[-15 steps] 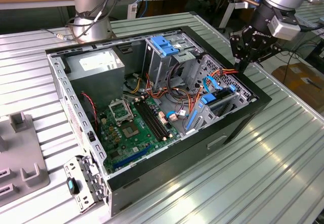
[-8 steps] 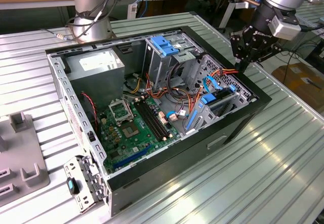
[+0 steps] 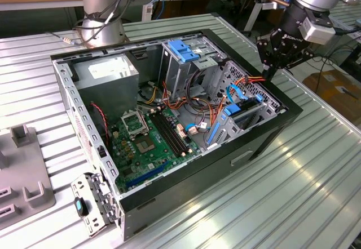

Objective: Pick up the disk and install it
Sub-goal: 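Insert the second disk wire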

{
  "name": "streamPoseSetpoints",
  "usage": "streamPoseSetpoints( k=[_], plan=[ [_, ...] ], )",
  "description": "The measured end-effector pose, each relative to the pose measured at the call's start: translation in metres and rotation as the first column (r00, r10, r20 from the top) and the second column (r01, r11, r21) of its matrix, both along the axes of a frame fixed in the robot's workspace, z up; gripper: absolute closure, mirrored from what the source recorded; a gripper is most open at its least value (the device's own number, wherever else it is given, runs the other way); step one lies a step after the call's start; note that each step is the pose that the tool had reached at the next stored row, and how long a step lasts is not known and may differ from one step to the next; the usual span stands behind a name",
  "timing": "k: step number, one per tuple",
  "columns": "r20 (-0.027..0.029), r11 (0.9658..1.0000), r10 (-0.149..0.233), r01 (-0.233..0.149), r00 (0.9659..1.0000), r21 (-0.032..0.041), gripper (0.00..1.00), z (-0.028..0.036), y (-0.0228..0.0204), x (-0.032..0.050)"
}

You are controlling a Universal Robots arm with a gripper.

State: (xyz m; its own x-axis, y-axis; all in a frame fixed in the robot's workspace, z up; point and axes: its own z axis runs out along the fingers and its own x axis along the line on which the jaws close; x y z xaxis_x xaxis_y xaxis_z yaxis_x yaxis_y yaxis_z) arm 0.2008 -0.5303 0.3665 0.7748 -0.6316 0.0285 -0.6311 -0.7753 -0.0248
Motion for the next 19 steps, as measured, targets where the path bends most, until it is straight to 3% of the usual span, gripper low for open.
streamPoseSetpoints(
  k=[8,10,13,19],
  plan=[
    [0.0,1.0,0.0,0.0,1.0,0.0003,0.84,0.0001,0.0,0.0],
    [0.0,1.0,0.0,0.0,1.0,0.0002,0.84,0.005,0.0,0.0],
    [0.0,1.0,0.0,0.0,1.0,0.0002,0.84,0.0061,0.0,-0.0004],
    [0.0,0.9981,-0.061,0.061,0.9981,0.0001,0.84,0.0061,0.0,-0.0019]
  ],
)
